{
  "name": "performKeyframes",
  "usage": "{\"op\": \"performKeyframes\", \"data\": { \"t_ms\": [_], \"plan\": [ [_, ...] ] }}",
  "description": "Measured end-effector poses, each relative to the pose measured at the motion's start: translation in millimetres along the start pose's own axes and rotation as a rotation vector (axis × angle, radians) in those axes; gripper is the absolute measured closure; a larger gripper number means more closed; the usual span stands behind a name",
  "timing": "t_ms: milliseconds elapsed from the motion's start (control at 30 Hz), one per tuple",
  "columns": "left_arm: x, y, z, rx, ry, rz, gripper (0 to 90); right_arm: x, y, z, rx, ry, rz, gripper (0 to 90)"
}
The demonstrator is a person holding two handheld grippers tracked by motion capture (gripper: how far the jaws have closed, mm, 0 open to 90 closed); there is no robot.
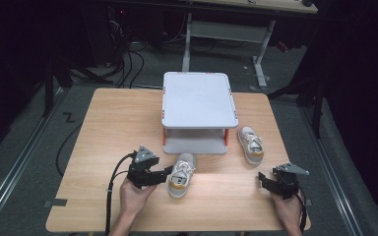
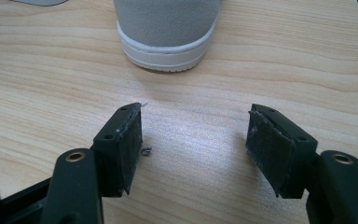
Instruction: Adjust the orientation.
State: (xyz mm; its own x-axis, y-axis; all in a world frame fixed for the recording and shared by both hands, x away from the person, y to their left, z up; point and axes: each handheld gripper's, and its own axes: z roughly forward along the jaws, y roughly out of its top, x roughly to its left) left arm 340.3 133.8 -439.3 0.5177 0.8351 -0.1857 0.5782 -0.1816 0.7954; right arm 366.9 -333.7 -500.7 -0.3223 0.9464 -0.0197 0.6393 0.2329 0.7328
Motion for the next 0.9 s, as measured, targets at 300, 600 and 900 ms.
{"op": "performKeyframes", "data": {
  "t_ms": [300,600,900],
  "plan": [
    [45.7,-27.2,-13.2,-0.013,0.131,-0.094,36.2,0.1,0.5,-1.1,0.010,0.004,0.007,39.3],
    [75.9,-52.8,-14.8,0.009,0.271,-0.131,36.0,-6.4,5.6,-15.8,-0.061,0.074,0.038,53.6],
    [86.5,-65.9,-5.3,0.051,0.326,-0.118,34.8,-12.7,42.7,-27.4,-0.126,0.115,0.008,61.1]
  ]
}}
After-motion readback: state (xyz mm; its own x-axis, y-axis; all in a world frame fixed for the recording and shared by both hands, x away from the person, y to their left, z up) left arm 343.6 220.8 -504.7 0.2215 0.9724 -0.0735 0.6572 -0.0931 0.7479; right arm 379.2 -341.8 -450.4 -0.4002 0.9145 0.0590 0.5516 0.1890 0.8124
